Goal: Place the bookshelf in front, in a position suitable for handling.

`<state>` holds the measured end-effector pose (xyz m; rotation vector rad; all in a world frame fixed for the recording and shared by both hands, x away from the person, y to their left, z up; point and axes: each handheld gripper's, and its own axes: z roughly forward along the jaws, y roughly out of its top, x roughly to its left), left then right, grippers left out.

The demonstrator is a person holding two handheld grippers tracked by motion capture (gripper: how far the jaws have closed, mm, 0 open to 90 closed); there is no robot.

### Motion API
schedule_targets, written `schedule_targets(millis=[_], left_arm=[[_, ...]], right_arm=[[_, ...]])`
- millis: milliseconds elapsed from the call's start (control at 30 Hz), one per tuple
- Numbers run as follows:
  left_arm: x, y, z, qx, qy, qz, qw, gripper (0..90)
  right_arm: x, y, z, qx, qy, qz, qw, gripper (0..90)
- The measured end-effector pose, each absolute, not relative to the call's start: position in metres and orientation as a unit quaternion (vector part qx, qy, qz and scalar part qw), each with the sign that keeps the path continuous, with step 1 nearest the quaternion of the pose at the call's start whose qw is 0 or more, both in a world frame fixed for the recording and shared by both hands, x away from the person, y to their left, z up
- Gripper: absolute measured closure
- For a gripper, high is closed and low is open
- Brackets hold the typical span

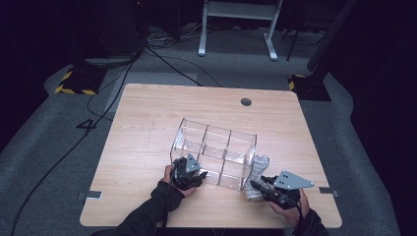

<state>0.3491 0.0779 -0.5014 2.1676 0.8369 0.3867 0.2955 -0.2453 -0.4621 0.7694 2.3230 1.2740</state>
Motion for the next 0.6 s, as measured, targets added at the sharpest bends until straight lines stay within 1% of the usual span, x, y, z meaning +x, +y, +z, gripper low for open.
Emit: schedule_targets(millis=[133,167,367,600], left_arm=[[0.349,0.078,-0.501,0.85,0.328,0.152,0.383,54.5],[0.349,0.078,-0.501,0.85,0.328,0.152,0.383,54.5],[0.349,0.078,-0.501,0.85,0.328,0.151,0.383,54.3],[0.35,0.077,-0.501,0.851,0.325,0.151,0.383,53.9]], right_arm=[[0.301,-0.241,-0.481,0.277,0.851,0.409,0.18,70.6],[0.303,-0.239,-0.484,0.271,0.859,0.39,0.188,70.6],[0.306,-0.241,-0.486,0.279,0.858,0.392,0.179,70.7],[0.3,-0.256,-0.447,0.285,0.809,0.468,0.213,70.9]])
